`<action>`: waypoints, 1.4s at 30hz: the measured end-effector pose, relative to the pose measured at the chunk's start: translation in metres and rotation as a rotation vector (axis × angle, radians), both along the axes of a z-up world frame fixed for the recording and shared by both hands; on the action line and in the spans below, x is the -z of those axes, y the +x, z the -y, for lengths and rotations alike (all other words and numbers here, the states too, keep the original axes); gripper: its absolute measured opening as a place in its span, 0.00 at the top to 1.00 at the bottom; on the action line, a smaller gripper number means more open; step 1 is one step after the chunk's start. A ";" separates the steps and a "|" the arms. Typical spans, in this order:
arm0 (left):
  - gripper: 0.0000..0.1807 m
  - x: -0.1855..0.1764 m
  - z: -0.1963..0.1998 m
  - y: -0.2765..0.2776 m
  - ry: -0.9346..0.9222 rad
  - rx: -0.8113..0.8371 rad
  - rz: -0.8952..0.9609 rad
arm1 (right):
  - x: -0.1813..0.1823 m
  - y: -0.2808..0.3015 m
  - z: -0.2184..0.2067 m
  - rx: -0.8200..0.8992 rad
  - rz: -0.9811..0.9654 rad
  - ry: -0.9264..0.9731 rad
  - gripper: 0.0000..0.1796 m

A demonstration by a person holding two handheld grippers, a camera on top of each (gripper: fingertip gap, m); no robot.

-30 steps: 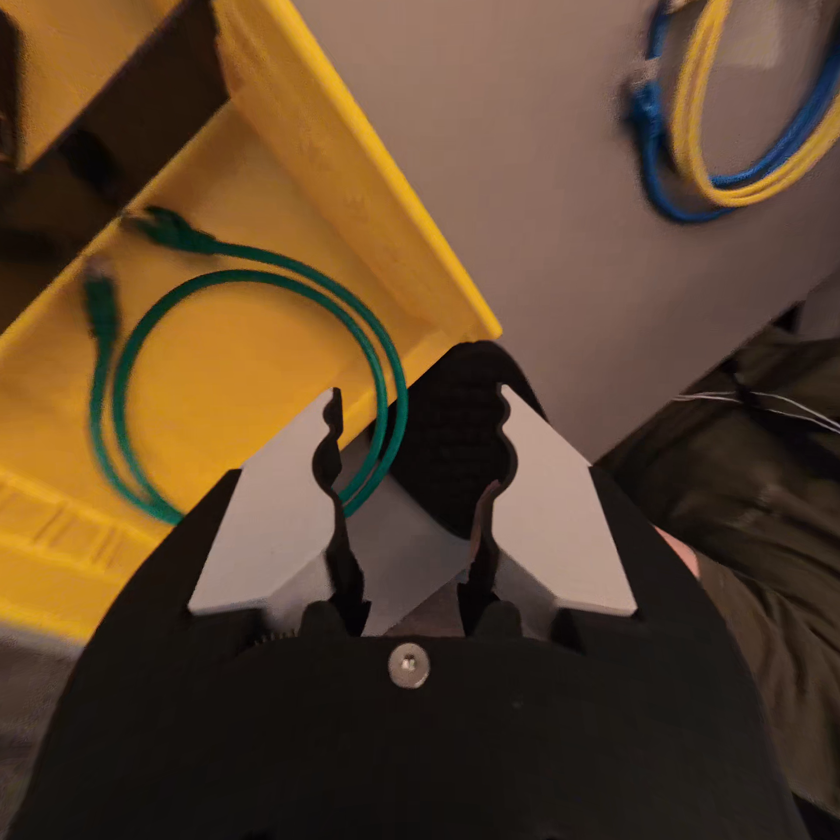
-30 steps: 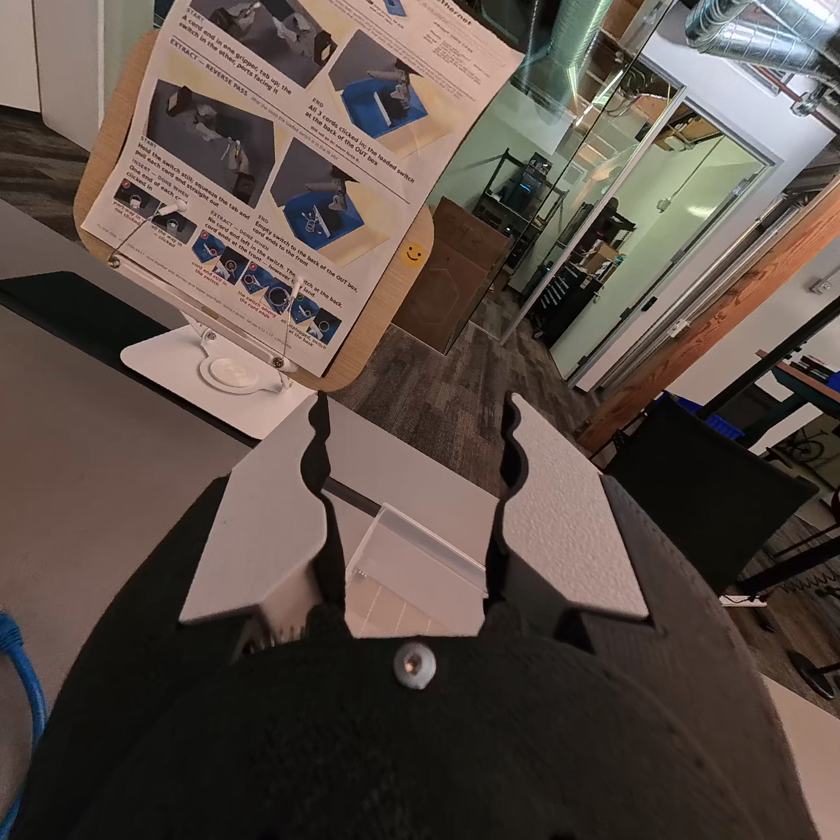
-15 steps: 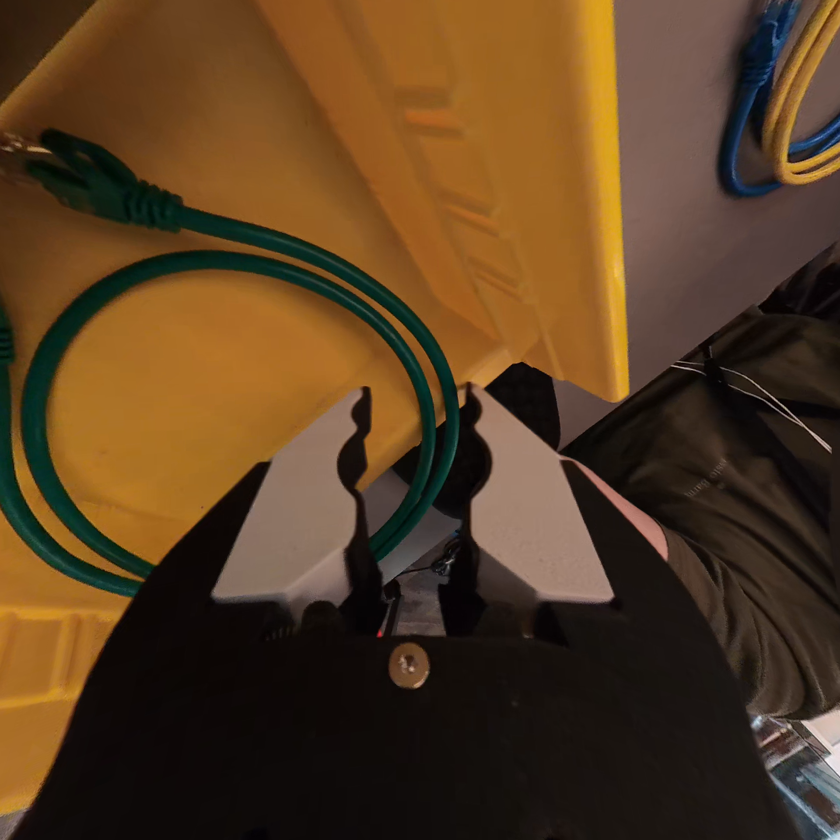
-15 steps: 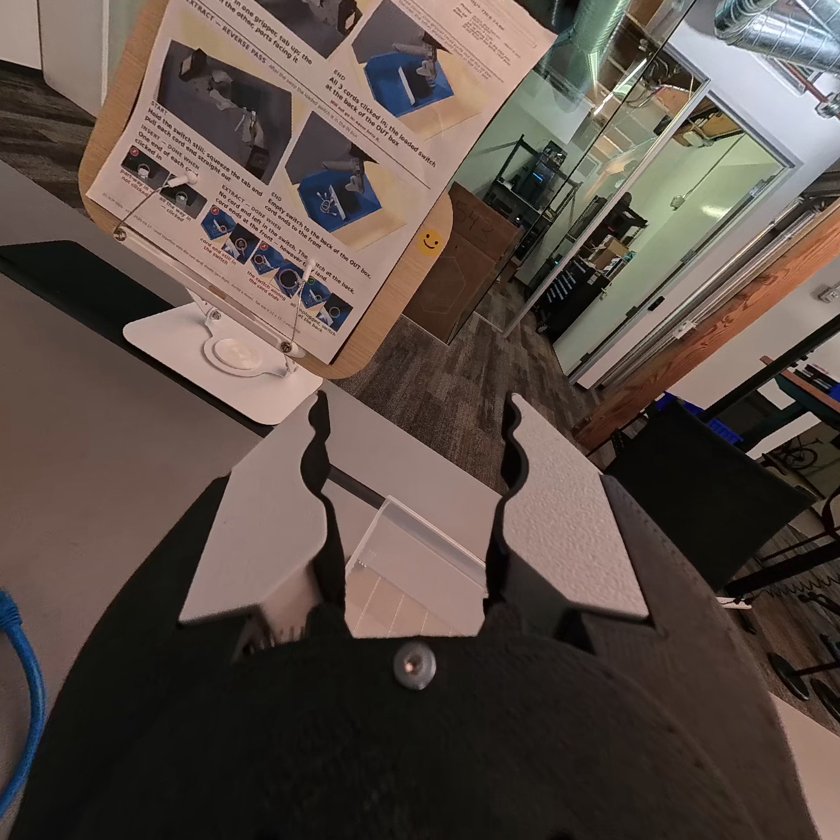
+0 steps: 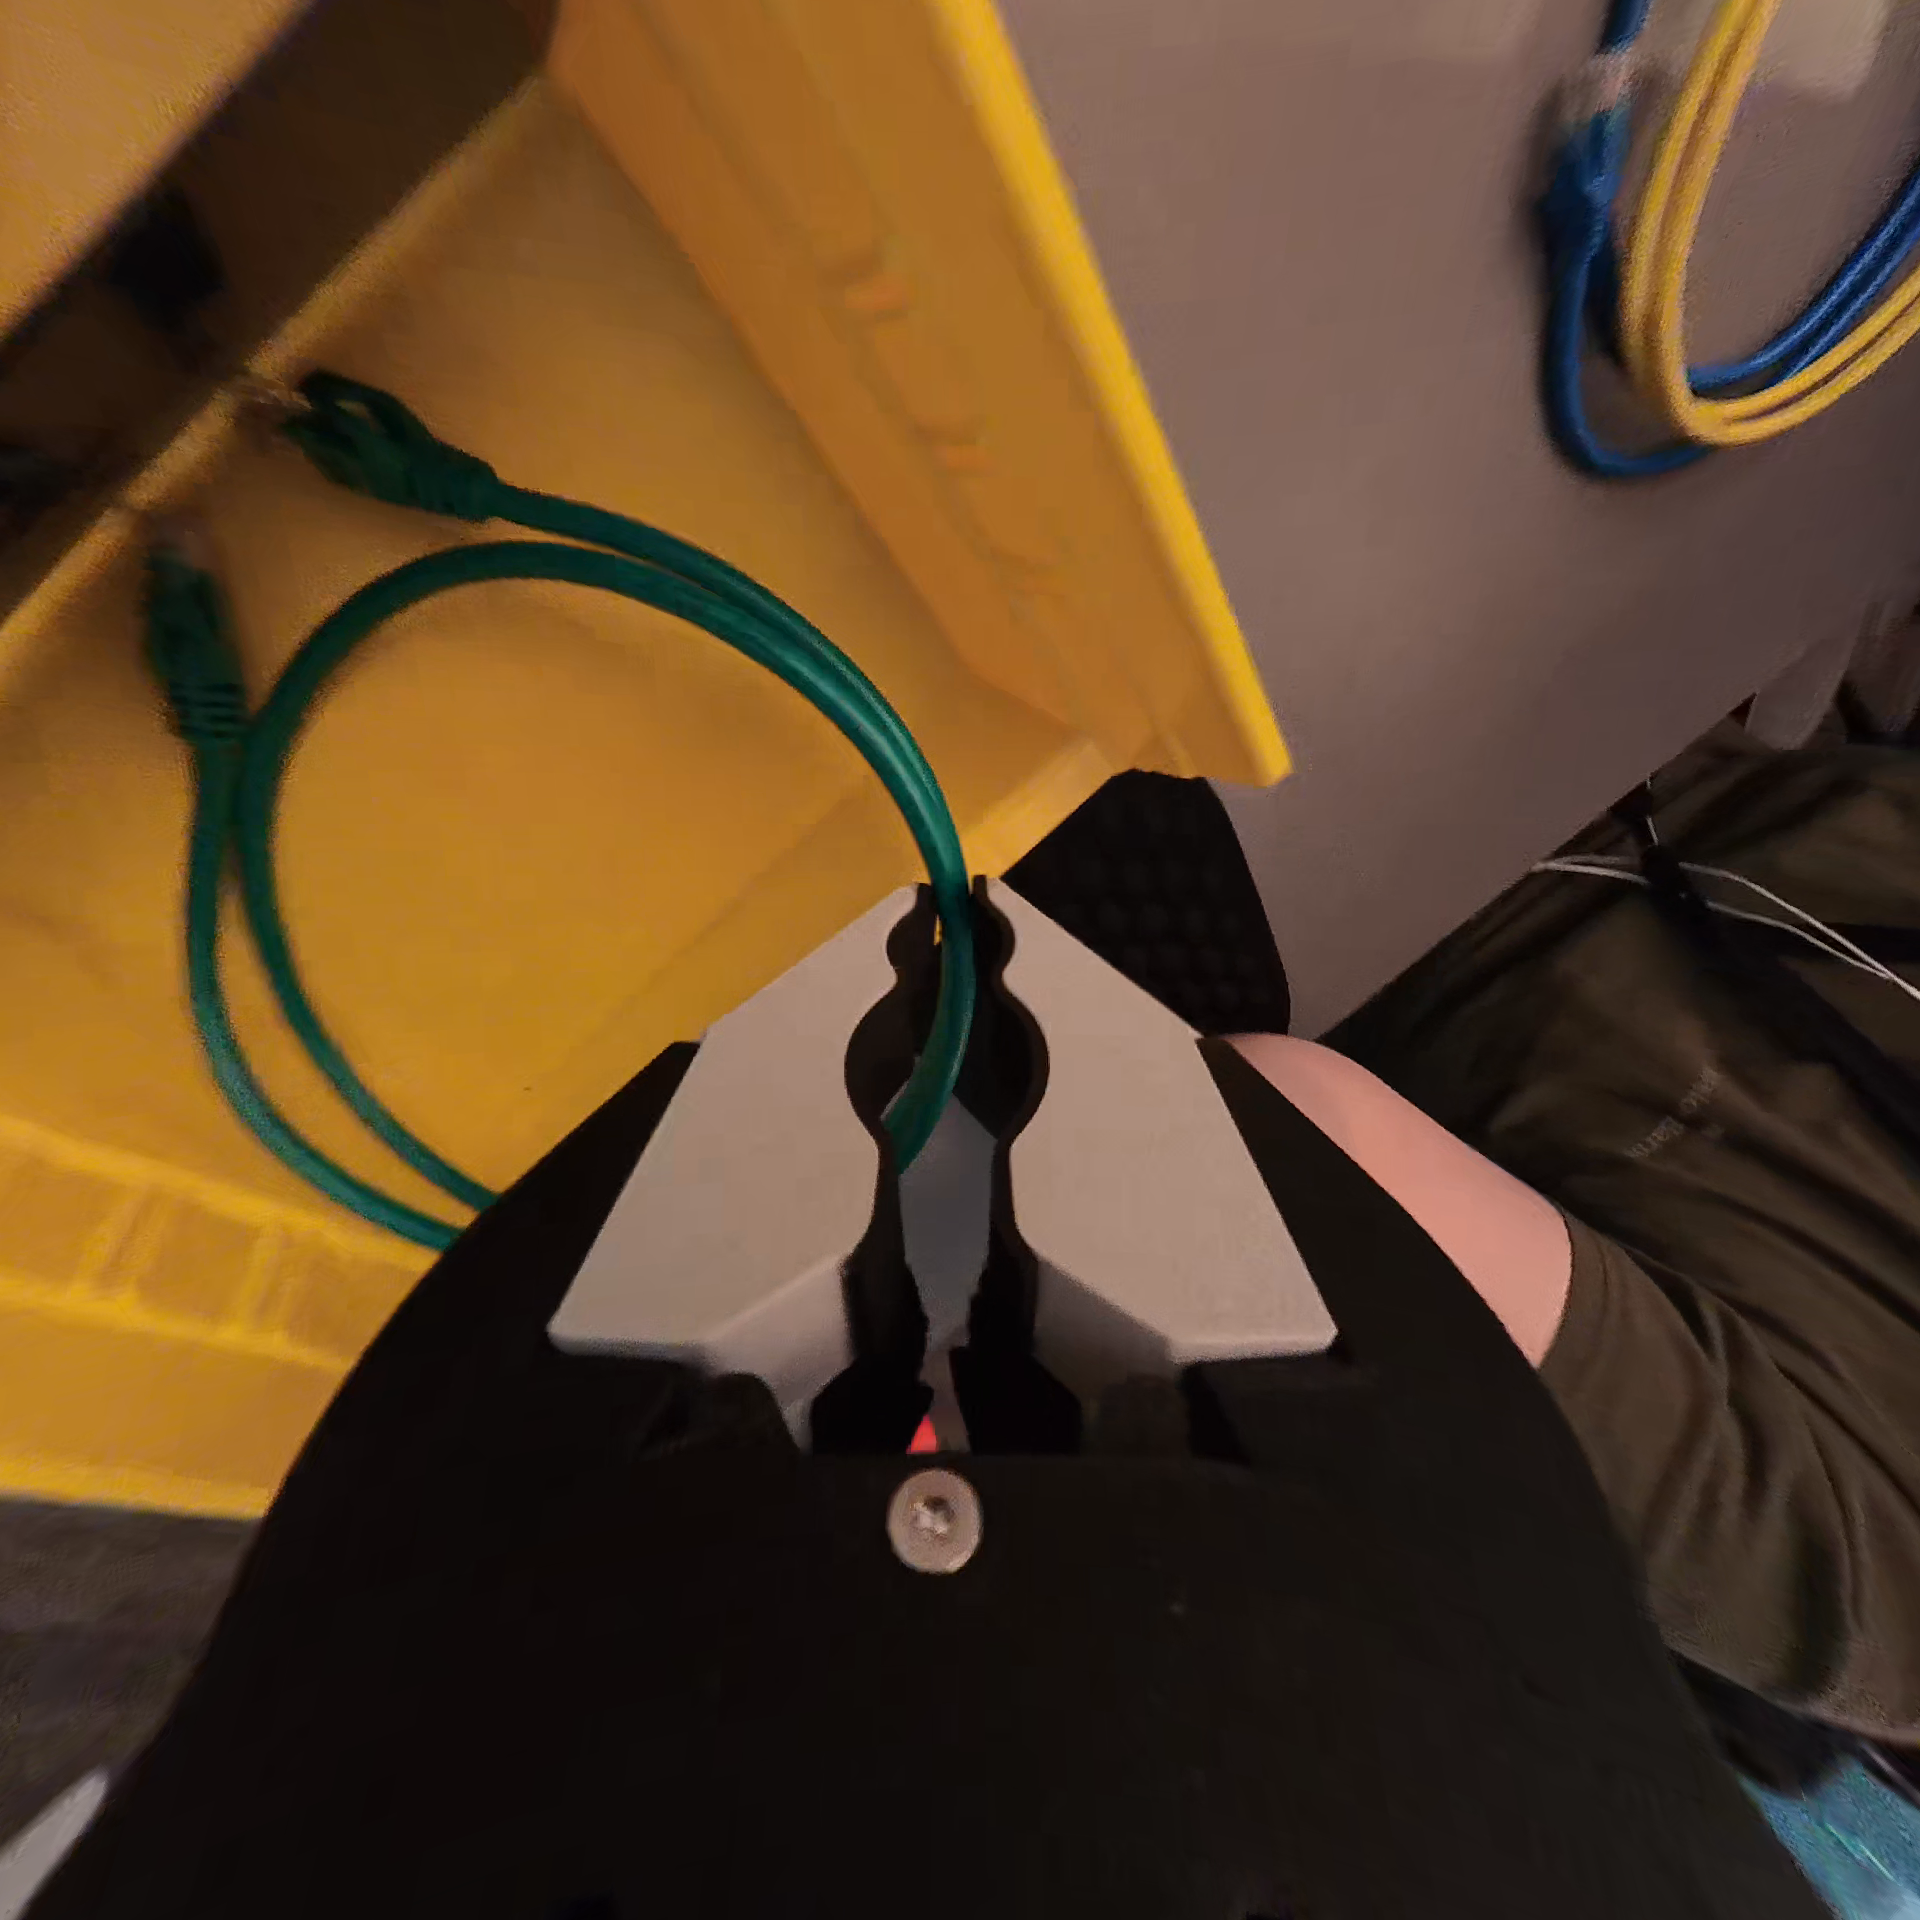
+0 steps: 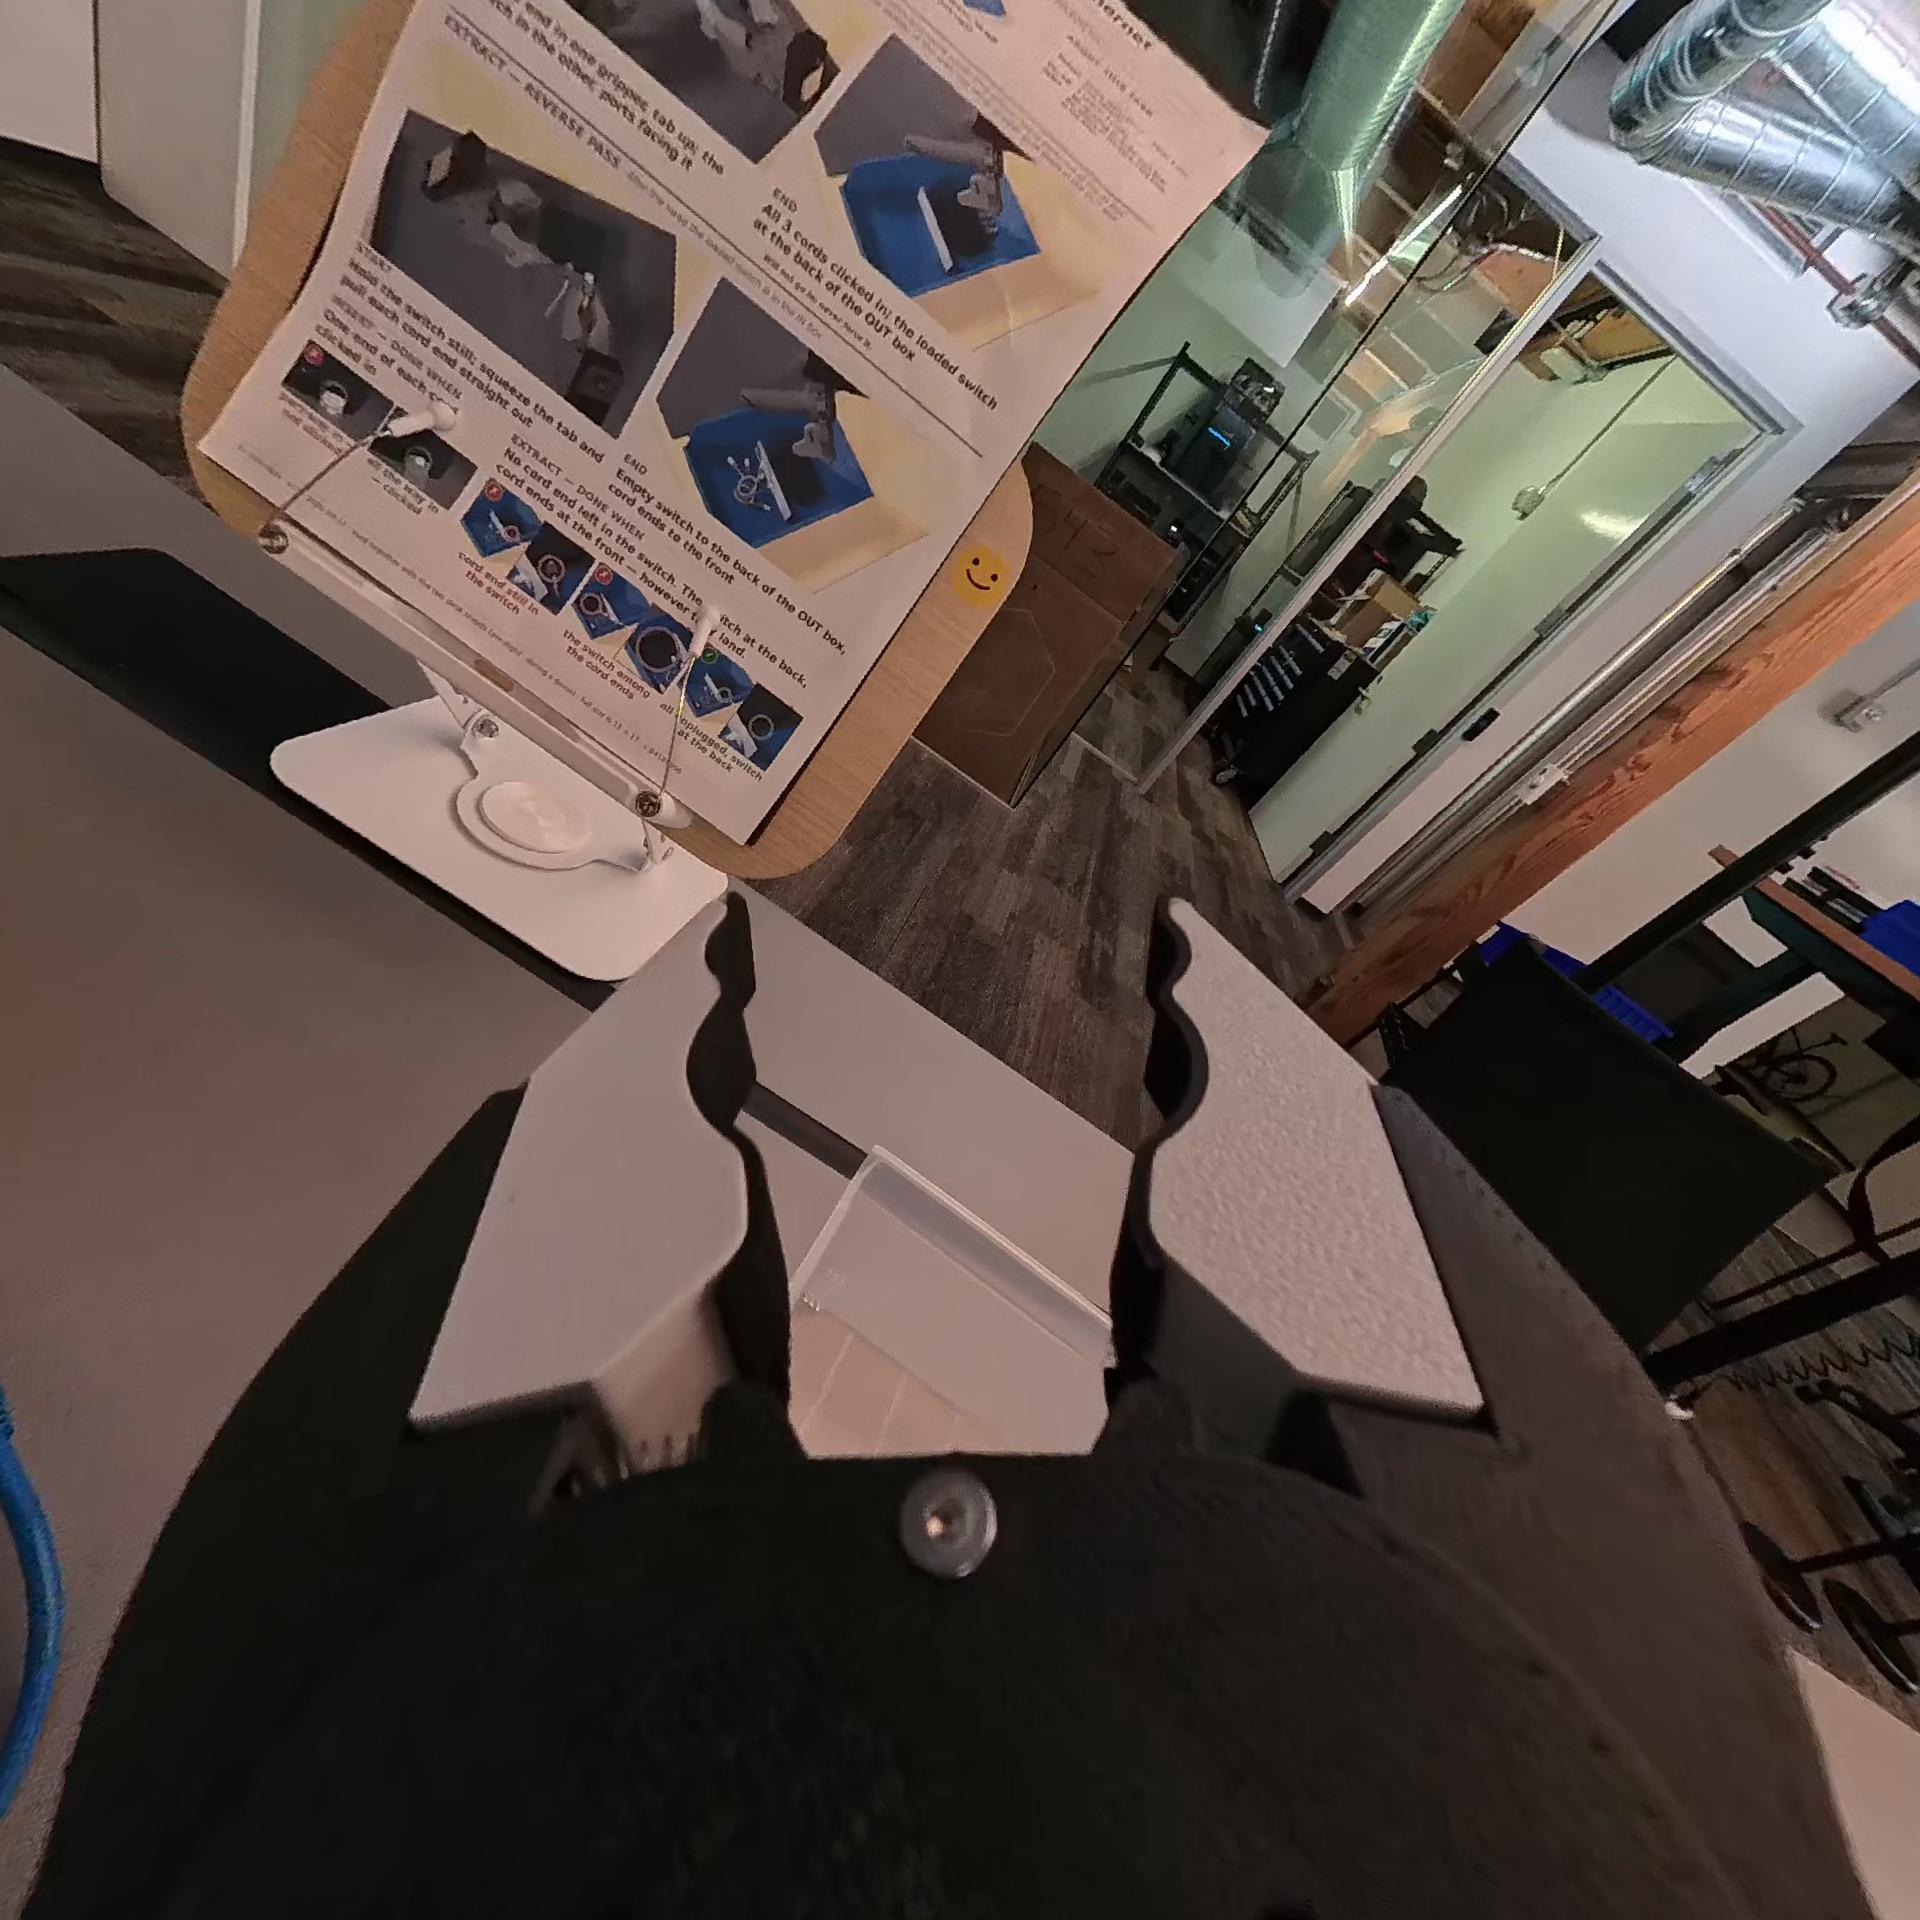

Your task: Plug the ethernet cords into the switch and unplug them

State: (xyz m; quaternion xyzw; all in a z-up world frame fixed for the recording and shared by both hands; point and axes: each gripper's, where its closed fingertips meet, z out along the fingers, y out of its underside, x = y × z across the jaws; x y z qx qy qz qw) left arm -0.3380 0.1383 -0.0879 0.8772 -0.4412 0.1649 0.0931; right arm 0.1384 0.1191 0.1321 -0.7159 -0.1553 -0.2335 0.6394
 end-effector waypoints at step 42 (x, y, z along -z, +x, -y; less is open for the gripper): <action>0.77 -0.153 -0.008 0.226 0.923 0.301 0.596 | 0.007 0.005 -0.003 0.002 0.003 -0.032 0.58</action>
